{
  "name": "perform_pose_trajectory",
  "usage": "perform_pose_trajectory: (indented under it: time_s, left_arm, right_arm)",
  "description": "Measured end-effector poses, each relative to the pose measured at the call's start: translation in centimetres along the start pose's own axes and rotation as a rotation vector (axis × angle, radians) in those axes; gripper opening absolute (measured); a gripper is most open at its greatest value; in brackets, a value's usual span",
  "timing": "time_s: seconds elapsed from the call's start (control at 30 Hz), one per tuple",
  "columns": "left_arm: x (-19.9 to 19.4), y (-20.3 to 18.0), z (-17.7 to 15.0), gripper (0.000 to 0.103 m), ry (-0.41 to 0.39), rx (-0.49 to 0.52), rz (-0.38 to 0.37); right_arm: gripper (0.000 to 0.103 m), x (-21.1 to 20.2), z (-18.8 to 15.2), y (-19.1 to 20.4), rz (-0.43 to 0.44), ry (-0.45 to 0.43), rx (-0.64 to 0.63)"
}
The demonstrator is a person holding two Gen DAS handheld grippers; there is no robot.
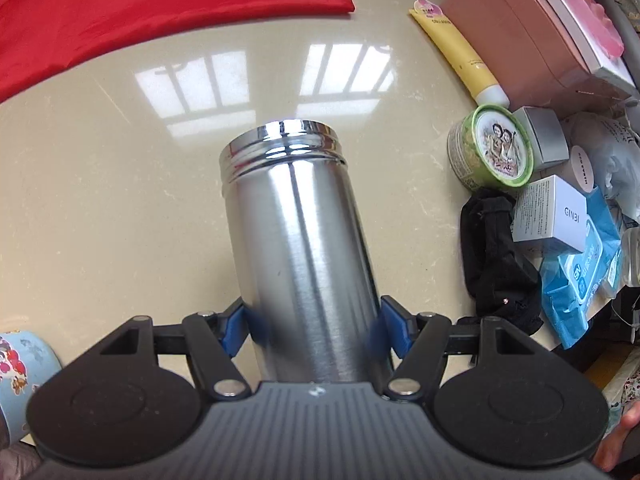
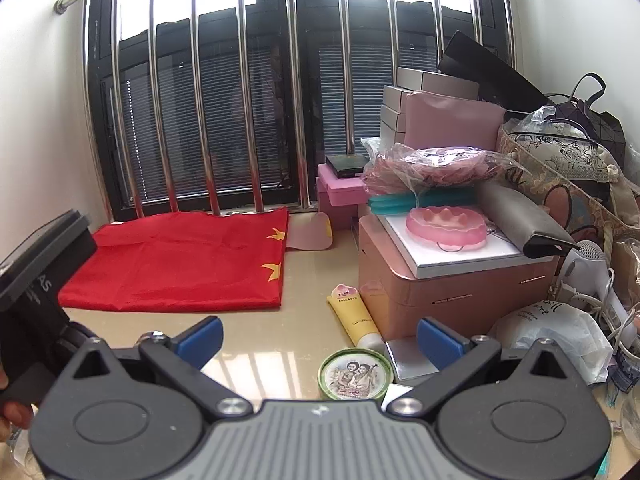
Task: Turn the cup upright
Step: 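Close the left gripper on the thermos and tilt it upright, then open the left gripper and pull it back from the thermos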
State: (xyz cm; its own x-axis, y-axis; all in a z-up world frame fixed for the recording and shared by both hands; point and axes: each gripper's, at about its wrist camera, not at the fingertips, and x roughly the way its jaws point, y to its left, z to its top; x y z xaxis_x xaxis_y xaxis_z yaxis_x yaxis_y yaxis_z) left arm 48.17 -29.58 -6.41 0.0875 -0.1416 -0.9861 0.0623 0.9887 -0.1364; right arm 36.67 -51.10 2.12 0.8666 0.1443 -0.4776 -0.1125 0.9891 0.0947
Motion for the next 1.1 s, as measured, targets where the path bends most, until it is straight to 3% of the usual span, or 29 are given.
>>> perform_pose_trajectory:
  time_s: [0.17,0.3,0.37,0.47,0.6,0.8,0.97,1.1]
  left_arm:
    - [2.1,0.0,-1.3,0.069,-0.008,-0.047,0.070]
    - [2.2,0.4,-1.3,0.070,-0.033,-0.067,0.068]
    - [1.6,0.6,-1.3,0.083,-0.056,-0.061,0.059]
    - [0.0,1.4,-1.3,0.093,-0.101,-0.074,0.058]
    - [-2.8,2.8,-1.6,0.096,-0.163,-0.114,0.020]
    - [-8.8,4.6,-2.8,0.096,-0.321,-0.118,0.001]
    - [-14.4,5.6,-6.4,0.102,-0.472,-0.079,0.012]
    - [-17.6,7.0,-10.3,0.103,-0.550,-0.035,0.039]
  right_arm:
    - [0.103,0.9,-0.6,-1.4,0.076,0.012,-0.023]
    - [0.103,1.4,-0.6,-1.4,0.124,0.018,-0.033]
    - [0.103,1.6,-0.3,-1.2,0.141,0.013,-0.037]
    - [0.103,1.8,0.2,-0.9,0.158,0.003,-0.043]
    - [0.103,2.0,1.0,-0.1,0.180,-0.008,-0.055]
    - [0.103,1.2,1.4,1.1,0.193,-0.021,-0.069]
    - [0.103,-1.3,1.0,2.5,0.190,-0.003,-0.090]
    - [0.103,-3.3,0.5,4.0,0.183,0.026,-0.106]
